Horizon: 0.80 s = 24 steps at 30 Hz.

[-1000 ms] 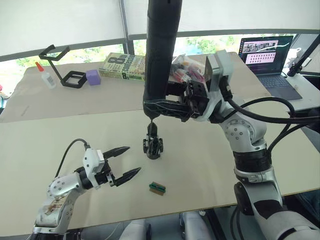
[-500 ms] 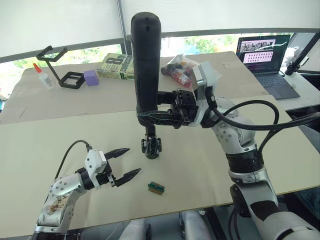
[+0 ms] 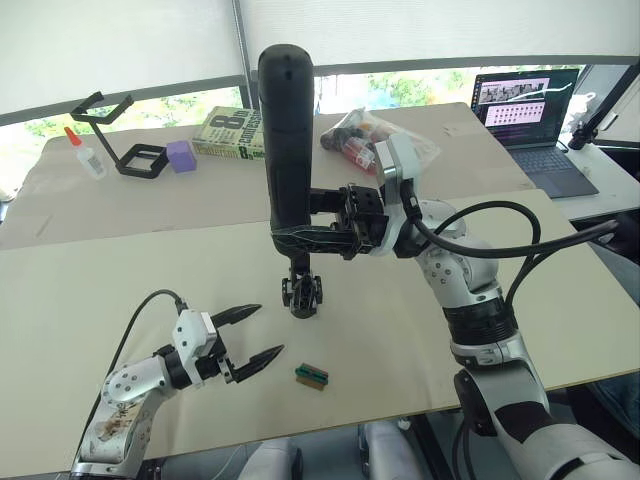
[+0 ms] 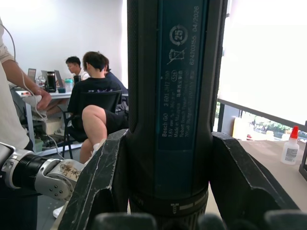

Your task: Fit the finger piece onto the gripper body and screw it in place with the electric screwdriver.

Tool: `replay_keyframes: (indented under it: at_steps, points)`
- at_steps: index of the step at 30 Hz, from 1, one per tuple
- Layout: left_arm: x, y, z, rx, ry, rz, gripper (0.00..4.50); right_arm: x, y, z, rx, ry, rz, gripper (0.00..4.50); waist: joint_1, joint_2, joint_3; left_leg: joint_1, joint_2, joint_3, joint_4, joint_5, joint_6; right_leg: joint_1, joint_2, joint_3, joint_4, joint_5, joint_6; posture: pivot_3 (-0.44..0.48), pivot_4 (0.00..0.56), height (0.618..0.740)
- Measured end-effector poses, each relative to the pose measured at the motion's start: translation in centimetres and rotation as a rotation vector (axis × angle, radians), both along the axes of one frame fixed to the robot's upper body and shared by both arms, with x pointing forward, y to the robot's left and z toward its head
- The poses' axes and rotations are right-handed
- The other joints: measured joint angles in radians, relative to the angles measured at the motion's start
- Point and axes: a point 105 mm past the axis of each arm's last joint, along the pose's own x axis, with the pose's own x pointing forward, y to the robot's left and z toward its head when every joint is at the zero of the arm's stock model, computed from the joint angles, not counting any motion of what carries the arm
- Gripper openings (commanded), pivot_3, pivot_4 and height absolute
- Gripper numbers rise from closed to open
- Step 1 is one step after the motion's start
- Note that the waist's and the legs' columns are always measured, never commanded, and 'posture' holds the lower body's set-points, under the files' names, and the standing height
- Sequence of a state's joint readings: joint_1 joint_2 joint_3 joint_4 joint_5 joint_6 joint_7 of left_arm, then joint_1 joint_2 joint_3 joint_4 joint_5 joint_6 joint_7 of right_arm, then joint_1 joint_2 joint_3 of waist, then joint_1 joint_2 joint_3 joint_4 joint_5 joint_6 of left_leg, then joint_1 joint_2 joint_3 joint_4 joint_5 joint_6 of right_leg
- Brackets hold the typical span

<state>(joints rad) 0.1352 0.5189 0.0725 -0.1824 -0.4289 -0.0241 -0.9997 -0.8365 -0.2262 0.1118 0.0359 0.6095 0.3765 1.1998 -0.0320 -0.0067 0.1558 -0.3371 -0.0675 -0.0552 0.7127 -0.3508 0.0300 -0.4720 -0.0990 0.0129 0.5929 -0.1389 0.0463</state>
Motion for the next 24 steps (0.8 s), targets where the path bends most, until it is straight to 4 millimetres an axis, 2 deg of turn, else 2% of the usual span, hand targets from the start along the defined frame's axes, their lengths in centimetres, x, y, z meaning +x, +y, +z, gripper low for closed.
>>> replay_keyframes:
  at_steps: [24]
  points:
    - [0.3, -0.3, -0.2, -0.009, -0.009, 0.005, 4.50, -0.1, 0.4, -1.2, -0.022, 0.027, 0.008, 1.93, -0.010, 0.000, 0.000, 0.000, 0.000, 0.000, 0.000, 0.000, 0.000, 0.000, 0.000, 0.000, 0.000, 0.000, 0.000, 0.000, 0.150, 0.740]
